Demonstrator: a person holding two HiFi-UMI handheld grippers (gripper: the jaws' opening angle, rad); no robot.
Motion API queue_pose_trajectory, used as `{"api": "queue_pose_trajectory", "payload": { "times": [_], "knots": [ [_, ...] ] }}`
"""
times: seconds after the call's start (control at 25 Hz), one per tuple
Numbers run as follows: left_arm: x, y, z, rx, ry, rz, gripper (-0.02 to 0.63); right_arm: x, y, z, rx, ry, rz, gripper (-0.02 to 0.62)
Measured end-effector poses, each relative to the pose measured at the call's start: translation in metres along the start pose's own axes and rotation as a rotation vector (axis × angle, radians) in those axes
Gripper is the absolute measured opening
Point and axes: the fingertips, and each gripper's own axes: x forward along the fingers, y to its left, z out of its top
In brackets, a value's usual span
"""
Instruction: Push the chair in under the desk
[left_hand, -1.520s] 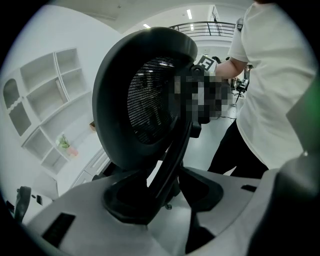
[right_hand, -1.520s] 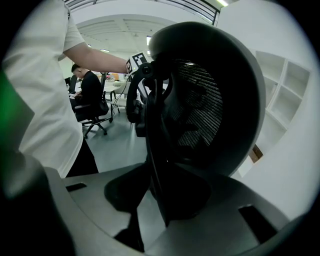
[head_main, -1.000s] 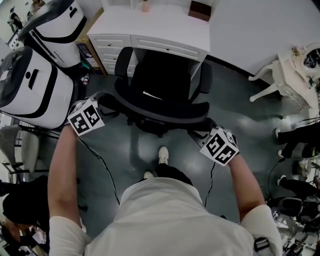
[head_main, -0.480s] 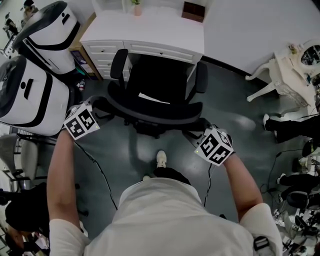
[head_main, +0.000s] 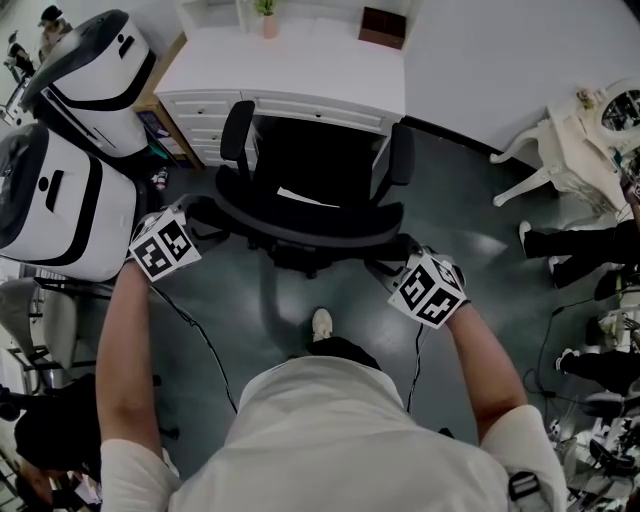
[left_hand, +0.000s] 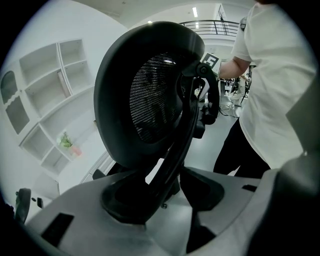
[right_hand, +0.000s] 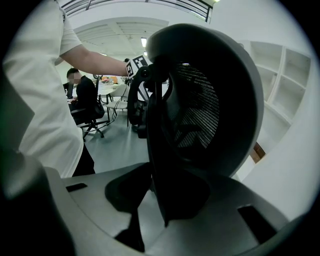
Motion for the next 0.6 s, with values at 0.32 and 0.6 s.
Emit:
{"api": "queue_pose_trajectory", "payload": {
  "times": [0.32, 0.6],
  "knots": [
    [0.011, 0.015, 0.012, -0.011, 0.007, -0.002, 0.216, 0.000, -0.023, -0.006, -0.006, -0.013, -0.004, 0.101],
    [0.014, 0.025, 0.017, -0.019, 0.011, -0.008, 0.218, 0.000, -0.033, -0.005, -0.015, -0.029, 0.006, 0.101]
  ]
}}
